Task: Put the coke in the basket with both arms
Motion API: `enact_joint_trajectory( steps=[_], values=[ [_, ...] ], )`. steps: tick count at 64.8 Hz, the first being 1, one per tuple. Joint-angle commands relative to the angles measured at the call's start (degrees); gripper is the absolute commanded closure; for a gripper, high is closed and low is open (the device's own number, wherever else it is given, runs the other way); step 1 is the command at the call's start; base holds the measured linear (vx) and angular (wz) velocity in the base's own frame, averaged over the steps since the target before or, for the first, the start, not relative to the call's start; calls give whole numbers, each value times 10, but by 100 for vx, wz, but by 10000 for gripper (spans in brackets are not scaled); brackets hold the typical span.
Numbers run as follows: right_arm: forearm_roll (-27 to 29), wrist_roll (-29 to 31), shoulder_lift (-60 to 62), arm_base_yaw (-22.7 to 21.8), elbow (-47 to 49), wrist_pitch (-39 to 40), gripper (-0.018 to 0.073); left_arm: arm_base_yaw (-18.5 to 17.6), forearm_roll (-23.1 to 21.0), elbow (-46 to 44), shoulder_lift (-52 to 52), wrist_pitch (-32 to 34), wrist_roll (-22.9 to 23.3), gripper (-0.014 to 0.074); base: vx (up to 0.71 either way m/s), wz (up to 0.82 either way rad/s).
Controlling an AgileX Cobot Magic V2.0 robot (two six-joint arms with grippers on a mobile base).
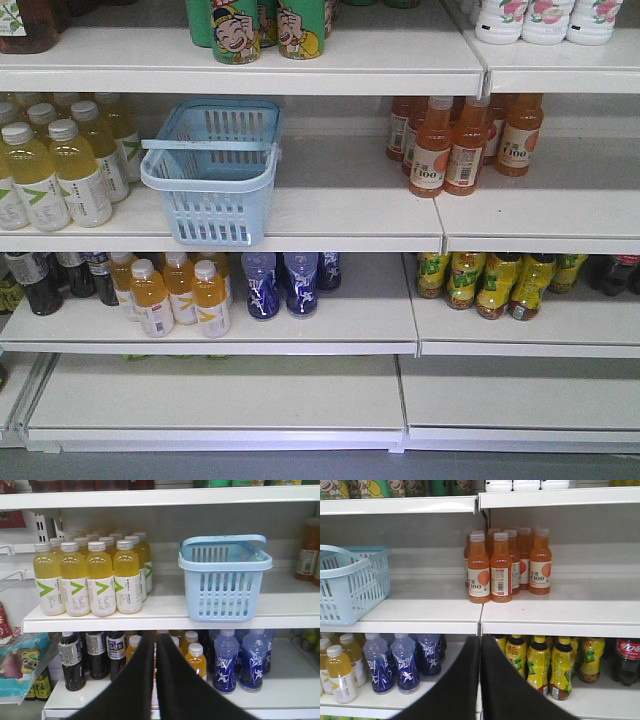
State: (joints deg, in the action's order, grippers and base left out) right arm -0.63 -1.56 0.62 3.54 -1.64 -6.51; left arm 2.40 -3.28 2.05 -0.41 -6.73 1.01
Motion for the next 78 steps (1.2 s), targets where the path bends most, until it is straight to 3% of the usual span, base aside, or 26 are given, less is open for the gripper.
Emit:
enact_joint_trajectory(
  steps=[1, 78],
  values=[
    [-3, 2, 7, 0, -4, 42, 569, 0, 0, -19, -11, 43, 0, 602, 6, 0],
    [-3, 2, 7, 0, -4, 42, 569, 0, 0, -19, -11, 43, 0, 602, 4, 0]
  ],
)
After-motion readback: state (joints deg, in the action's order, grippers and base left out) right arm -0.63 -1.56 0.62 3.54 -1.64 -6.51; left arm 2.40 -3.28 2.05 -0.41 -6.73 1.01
